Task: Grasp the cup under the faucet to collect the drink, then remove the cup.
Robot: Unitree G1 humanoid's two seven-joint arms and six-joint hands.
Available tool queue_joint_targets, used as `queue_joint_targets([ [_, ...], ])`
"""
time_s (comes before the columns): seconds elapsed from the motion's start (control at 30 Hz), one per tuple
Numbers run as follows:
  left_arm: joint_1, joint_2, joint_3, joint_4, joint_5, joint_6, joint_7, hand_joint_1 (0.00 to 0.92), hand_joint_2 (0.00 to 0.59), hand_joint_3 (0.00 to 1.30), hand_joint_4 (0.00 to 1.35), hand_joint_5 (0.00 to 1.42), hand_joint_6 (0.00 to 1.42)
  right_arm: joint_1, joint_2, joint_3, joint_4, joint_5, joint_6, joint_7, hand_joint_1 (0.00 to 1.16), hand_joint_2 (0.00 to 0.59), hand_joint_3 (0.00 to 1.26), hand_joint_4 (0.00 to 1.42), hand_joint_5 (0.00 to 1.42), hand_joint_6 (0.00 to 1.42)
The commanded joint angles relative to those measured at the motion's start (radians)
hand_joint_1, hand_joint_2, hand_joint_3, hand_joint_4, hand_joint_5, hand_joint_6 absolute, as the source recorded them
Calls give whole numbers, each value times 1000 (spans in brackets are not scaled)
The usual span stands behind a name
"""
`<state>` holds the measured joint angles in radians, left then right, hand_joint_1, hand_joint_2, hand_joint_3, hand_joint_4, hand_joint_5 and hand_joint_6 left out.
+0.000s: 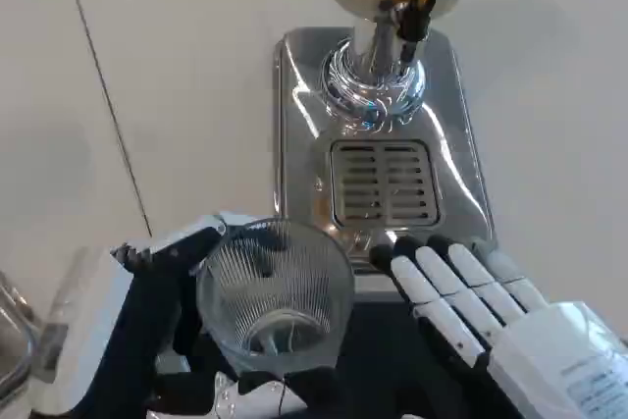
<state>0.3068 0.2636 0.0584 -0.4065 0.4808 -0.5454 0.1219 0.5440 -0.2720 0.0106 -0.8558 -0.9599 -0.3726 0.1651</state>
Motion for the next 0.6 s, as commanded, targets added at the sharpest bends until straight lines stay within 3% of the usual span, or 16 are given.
queue_joint_targets([
  [0.03, 3, -8, -1, -13, -16, -7, -7, 746, 0, 1100, 1153, 1329, 1424, 14, 7, 6, -14, -14, 9, 10, 0, 586, 0, 0, 0, 0],
  [0.4, -7, -24, 2, -12, -9, 7, -1, 742, 0, 1099, 1140, 1316, 1424, 5, 20, 12, -13, -22, 24, 17, 0, 586, 0, 0, 0, 0],
  [0.6, -118, -62, 4, 55, 28, 80, 31, 745, 0, 1092, 1140, 1315, 1424, 13, 39, 2, -20, -26, 38, 10, 2, 586, 0, 0, 0, 0],
])
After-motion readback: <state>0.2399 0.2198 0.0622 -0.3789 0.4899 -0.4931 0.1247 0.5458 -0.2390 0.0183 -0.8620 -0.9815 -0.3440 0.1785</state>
